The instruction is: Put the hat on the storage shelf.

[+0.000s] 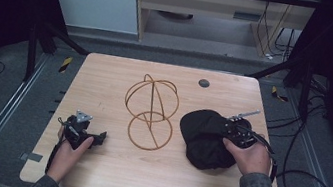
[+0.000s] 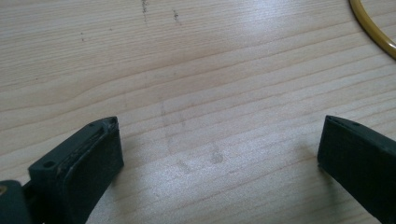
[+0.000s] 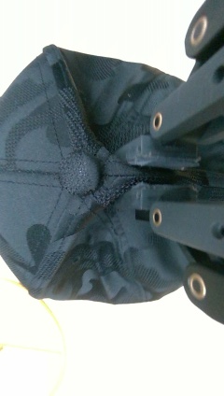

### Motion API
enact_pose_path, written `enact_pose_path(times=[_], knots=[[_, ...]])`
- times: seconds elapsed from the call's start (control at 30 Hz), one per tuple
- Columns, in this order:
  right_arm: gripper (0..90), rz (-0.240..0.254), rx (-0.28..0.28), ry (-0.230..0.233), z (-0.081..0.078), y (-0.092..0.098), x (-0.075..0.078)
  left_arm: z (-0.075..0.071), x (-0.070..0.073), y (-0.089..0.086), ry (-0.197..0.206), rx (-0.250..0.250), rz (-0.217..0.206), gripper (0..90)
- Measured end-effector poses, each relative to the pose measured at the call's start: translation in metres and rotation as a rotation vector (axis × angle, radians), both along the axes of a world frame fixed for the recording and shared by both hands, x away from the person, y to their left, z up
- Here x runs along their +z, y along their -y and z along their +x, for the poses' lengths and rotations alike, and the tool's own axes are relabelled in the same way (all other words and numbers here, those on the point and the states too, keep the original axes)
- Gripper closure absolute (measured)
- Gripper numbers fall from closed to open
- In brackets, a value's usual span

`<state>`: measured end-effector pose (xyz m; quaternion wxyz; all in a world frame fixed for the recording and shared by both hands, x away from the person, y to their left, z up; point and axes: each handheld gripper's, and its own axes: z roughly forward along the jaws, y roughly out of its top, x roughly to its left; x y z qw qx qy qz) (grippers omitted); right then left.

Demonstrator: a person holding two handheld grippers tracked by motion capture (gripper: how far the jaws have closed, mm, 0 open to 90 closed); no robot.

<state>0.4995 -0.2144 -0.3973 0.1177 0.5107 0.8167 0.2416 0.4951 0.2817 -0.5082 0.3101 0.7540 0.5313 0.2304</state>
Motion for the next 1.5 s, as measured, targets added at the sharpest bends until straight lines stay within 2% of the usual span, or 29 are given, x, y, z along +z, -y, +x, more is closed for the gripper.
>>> enact_pose_path(times=[0.37,0.57,0.77,0.97,1.03,1.07,1.37,1.5], knots=[[86.5,0.021,0.031,0.044,-0.006,0.002,0.021,0.0,0.0,0.0,0.0,0.0,0.0,0.0],[86.5,0.027,0.046,0.088,-0.016,0.009,0.041,0.0,0.0,0.0,0.0,0.0,0.0,0.0],[86.5,0.042,0.041,0.142,-0.028,0.017,0.068,0.0,0.0,0.0,0.0,0.0,0.0,0.0],[86.5,0.036,0.043,0.179,-0.036,0.023,0.092,0.0,0.0,0.0,0.0,0.0,0.0,0.0],[86.5,0.037,0.043,0.181,-0.037,0.023,0.094,0.0,0.0,0.0,-0.001,0.0,0.0,0.0],[86.5,0.048,0.041,0.198,-0.04,0.026,0.103,0.0,0.0,0.0,0.0,0.001,-0.002,0.0],[86.5,0.095,0.047,0.237,-0.05,0.031,0.124,0.0,0.0,0.0,0.001,-0.001,0.001,0.0],[86.5,0.095,0.051,0.255,-0.052,0.03,0.13,0.0,0.0,0.0,0.001,-0.001,0.001,0.0]])
